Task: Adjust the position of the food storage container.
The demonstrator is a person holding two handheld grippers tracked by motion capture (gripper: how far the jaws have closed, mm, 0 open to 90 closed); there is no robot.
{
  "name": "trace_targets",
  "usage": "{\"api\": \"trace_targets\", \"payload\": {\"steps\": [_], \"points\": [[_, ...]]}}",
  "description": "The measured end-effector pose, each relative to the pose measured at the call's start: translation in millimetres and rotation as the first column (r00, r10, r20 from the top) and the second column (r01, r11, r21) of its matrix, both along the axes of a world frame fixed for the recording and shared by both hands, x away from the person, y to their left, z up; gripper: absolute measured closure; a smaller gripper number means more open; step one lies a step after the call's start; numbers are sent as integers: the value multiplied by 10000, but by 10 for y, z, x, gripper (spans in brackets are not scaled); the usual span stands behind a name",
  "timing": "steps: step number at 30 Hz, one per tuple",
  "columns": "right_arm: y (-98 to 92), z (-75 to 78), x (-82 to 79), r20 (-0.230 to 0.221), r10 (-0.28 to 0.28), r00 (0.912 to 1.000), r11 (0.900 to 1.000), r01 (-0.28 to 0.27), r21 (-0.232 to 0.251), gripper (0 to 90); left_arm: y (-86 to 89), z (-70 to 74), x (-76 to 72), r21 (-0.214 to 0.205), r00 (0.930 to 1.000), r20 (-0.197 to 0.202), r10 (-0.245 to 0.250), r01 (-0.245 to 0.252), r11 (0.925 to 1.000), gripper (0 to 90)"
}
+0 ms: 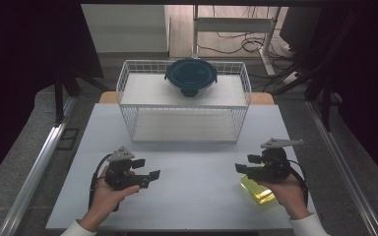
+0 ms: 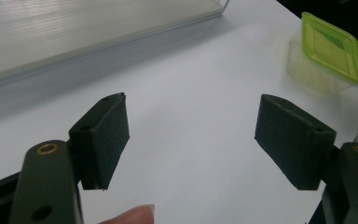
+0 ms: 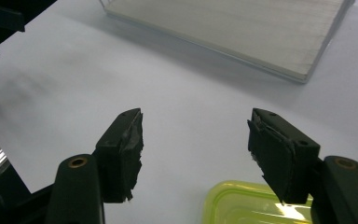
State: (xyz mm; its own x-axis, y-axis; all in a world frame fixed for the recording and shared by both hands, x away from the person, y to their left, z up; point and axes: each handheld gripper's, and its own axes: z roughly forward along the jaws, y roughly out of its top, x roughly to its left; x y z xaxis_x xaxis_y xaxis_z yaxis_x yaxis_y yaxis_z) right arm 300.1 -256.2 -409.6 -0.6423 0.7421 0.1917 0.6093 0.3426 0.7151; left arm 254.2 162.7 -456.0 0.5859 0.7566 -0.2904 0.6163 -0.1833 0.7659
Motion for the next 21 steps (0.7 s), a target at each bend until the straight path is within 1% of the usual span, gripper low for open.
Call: {"api": "trace_targets", "payload": {"steps": [2, 4, 6, 9, 12, 14, 16, 19, 21], "points": [[-18, 11, -7, 9, -26, 10000, 10000, 26, -32, 362, -26, -1, 2, 20, 9999, -77, -85, 85, 10000, 254], [-49, 19, -19, 34, -32, 10000, 10000, 32, -91, 382, -40, -12, -2, 181, 9999, 3, -136, 136, 9997, 254], [-105, 18, -27, -5, -137, 9999, 9999, 137, -104, 408, -51, -28, -14, 268, 9999, 1, -150, 150, 9995, 253], [-224, 16, -31, -89, -512, 9986, 9983, 509, -289, 444, -49, -35, -27, 282, 9999, -30, -128, 129, 9995, 249], [-383, 43, -51, -50, -898, 9960, 9950, 894, -448, 512, -47, -56, -38, 343, 9999, -108, -120, 124, 9993, 249], [-505, 42, -60, -18, -1185, 9930, 9908, 1181, -668, 557, -57, -81, -30, 431, 9997, -215, -143, 152, 9990, 247], [-632, 24, -61, -103, -1465, 9892, 9858, 1451, -851, 603, -64, -100, -22, 428, 9994, -282, -201, 213, 9989, 244], [-811, -24, -37, -149, -1939, 9809, 9742, 1907, -1208, 654, -65, -111, -19, 428, 9993, -295, -214, 226, 9988, 243], [-924, -58, -16, -256, -2159, 9761, 9691, 2110, -1277, 695, -62, -114, -22, 462, 9993, -298, -220, 233, 9987, 243]]}}
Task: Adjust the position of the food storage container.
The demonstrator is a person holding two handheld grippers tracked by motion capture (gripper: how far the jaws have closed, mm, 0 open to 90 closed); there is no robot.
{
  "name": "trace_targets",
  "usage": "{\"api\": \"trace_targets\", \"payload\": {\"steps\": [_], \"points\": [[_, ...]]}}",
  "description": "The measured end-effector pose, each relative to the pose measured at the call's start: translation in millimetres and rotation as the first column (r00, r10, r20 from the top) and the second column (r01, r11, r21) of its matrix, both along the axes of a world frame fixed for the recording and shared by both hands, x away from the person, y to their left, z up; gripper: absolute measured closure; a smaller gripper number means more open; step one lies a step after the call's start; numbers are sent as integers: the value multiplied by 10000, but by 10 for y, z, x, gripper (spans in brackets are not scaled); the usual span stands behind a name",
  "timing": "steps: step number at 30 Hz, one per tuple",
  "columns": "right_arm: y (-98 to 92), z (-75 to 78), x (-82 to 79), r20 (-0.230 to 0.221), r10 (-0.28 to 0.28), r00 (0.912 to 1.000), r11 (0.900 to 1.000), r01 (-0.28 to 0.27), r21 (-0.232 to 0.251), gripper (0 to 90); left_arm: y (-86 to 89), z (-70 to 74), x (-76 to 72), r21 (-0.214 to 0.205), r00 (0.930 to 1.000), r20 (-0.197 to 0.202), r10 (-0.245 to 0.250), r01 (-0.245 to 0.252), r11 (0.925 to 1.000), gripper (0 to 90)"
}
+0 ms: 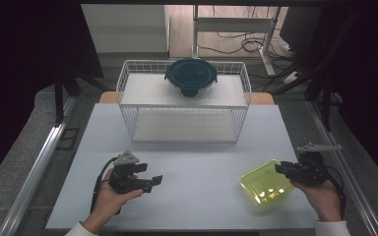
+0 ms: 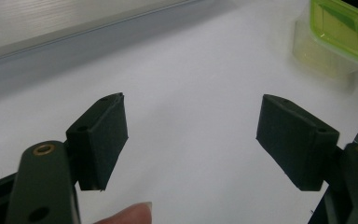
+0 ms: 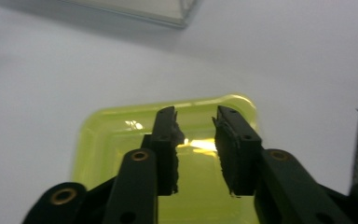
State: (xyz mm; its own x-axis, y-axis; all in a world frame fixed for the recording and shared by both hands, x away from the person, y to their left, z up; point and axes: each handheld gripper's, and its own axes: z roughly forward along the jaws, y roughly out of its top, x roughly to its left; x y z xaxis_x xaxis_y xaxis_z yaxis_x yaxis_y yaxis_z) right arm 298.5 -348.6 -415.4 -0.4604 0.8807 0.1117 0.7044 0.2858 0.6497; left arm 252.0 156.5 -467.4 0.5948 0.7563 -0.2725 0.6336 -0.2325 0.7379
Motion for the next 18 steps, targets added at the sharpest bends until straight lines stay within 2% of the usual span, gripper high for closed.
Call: {"api": "trace_targets", "payload": {"steps": [6, 10, 13, 18], "points": [[-239, -70, 13, -360, -497, 9981, 9987, 493, -116, 795, 48, -35, -21, 68, 9998, -113, 133, -133, 9999, 242], [-323, -98, 6, -504, -782, 9957, 9953, 751, -609, 878, 94, -52, -11, 100, 9994, -168, 296, -294, 9995, 243], [-380, -127, -1, -618, -952, 9935, 9920, 895, -894, 885, 102, -52, -21, 142, 9994, -136, 332, -330, 9994, 243], [-439, -251, -5, -977, -1164, 9884, 9812, 991, -1658, 886, 106, -63, -31, 217, 9993, -175, 327, -323, 9992, 243]]}}
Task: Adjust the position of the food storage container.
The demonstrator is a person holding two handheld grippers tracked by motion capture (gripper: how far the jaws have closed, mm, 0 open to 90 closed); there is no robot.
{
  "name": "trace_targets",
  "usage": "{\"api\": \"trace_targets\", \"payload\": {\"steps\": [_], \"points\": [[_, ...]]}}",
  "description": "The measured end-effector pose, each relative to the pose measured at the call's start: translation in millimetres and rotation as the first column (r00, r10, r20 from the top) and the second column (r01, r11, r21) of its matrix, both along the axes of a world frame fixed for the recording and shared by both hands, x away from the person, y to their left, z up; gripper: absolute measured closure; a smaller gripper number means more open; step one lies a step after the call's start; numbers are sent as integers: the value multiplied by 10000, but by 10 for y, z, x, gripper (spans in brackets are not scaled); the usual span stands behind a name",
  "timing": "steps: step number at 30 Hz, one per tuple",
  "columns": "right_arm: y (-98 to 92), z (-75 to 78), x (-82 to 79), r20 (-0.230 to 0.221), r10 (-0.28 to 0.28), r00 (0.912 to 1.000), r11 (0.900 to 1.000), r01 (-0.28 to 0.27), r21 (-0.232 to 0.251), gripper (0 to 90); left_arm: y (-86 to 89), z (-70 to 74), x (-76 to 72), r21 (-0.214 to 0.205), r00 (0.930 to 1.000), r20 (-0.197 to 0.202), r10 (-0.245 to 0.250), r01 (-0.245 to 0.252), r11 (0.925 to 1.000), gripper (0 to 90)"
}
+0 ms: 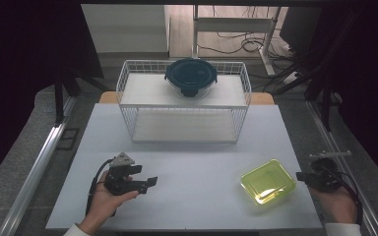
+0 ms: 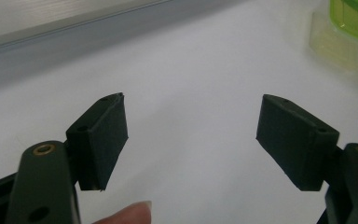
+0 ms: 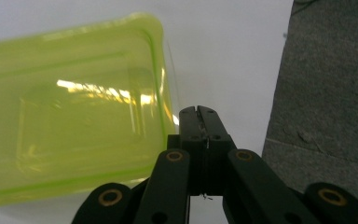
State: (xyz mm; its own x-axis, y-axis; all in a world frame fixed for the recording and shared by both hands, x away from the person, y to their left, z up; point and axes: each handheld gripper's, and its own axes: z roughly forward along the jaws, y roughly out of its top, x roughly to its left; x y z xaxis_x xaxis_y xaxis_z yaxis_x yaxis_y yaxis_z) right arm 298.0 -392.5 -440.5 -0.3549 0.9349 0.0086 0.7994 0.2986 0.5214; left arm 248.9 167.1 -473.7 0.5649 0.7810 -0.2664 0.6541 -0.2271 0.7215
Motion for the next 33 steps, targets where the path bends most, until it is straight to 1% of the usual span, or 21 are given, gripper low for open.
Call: {"api": "trace_targets", "payload": {"steps": [2, 3, 5, 9, 14, 17, 22, 25, 28, 33], "points": [[-3, -60, -2, -203, 43, 9998, 10000, -45, -78, 886, 0, -5, 1, 41, 10000, -3, -12, 12, 10000, 243], [9, -83, -4, -280, 101, 9996, 9999, -102, -40, 886, -1, -7, 3, 49, 10000, -8, -8, 8, 10000, 243], [49, -83, -11, -207, 170, 9996, 9993, -177, -331, 886, -1, -16, 10, 79, 10000, -26, 1, -1, 10000, 243], [70, -85, -10, -223, 261, 9994, 9982, -273, -531, 886, 13, -29, 17, 81, 10000, -55, 39, -39, 10000, 244], [45, -119, -9, -413, 231, 9989, 9982, -253, -543, 886, 18, -22, 13, 67, 10000, -41, 37, -37, 10000, 245], [86, -118, -25, -462, 327, 9984, 9977, -354, -580, 887, 17, -30, 16, 76, 9999, -90, 77, -76, 9999, 244], [247, -146, -99, -657, 779, 9948, 9955, -812, -482, 886, 23, -40, 28, 73, 9999, -150, 85, -84, 9999, 245], [349, -153, -128, -720, 1182, 9904, 9914, -1218, -470, 887, 19, -35, 19, 80, 9999, -123, 82, -81, 9999, 245], [434, -161, -146, -733, 1424, 9871, 9879, -1464, -519, 886, 24, -32, 18, 77, 9999, -123, 100, -99, 9999, 245], [550, -175, -172, -820, 1861, 9791, 9816, -1888, -271, 886, 39, -41, 32, 35, 9998, -164, 136, -136, 9999, 246]]}}
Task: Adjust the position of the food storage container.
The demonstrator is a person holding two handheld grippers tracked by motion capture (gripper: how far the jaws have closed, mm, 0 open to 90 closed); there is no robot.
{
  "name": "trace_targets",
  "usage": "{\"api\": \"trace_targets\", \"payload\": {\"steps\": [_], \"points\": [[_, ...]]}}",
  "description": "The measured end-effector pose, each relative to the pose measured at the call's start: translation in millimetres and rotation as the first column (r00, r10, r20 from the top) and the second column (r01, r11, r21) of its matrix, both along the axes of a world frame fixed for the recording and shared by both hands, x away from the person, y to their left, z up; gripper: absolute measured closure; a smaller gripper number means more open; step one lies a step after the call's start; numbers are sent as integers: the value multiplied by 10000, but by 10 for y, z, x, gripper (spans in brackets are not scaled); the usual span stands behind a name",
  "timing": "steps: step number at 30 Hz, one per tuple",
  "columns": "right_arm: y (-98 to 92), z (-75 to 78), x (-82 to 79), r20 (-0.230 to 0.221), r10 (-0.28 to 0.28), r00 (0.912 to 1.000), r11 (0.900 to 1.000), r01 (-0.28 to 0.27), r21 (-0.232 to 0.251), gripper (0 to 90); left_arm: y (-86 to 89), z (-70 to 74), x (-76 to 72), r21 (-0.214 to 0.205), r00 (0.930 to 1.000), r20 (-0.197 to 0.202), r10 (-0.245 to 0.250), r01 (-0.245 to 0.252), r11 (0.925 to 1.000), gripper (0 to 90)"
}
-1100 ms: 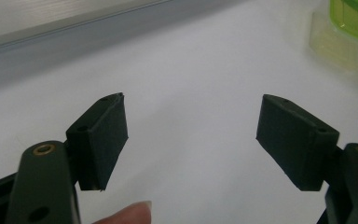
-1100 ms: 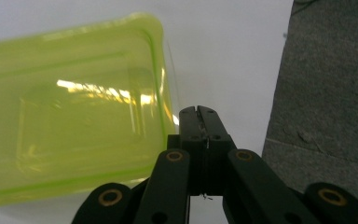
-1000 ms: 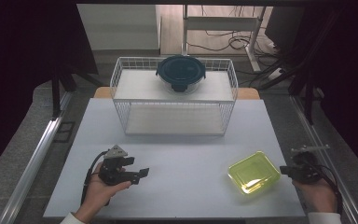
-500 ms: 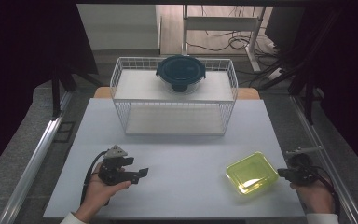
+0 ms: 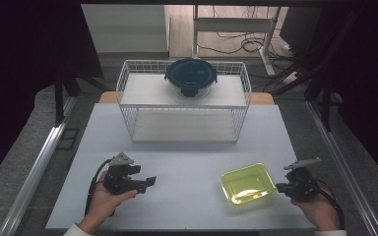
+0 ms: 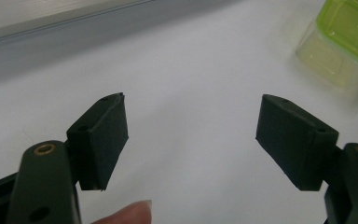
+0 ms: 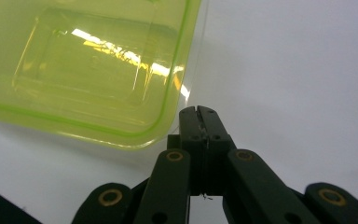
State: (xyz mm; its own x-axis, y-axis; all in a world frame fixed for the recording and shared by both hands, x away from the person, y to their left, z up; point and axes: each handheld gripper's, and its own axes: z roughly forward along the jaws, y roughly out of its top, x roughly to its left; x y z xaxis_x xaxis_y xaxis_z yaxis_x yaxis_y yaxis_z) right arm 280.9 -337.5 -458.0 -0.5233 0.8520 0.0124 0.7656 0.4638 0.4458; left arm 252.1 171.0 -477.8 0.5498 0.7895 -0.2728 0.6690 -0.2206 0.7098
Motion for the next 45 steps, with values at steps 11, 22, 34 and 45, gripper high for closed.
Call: {"api": "trace_targets", "payload": {"steps": [11, 22, 34, 45], "points": [[312, -39, -37, -280, 1018, 9944, 9939, -1004, 457, 886, 15, -5, 10, -108, 10000, -81, 24, -25, 9999, 247], [681, -74, -21, -280, 1852, 9823, 9820, -1839, 438, 886, 25, -22, 31, -154, 9998, -184, 105, -108, 9998, 247], [1032, -92, 63, -108, 2297, 9732, 9722, -2289, 490, 886, 20, -37, 35, -85, 9997, -231, 72, -74, 9999, 247], [1471, -138, 138, -102, 3005, 9537, 9532, -2999, 378, 886, 16, -48, 43, -21, 9995, -321, 41, -41, 10000, 245]]}}
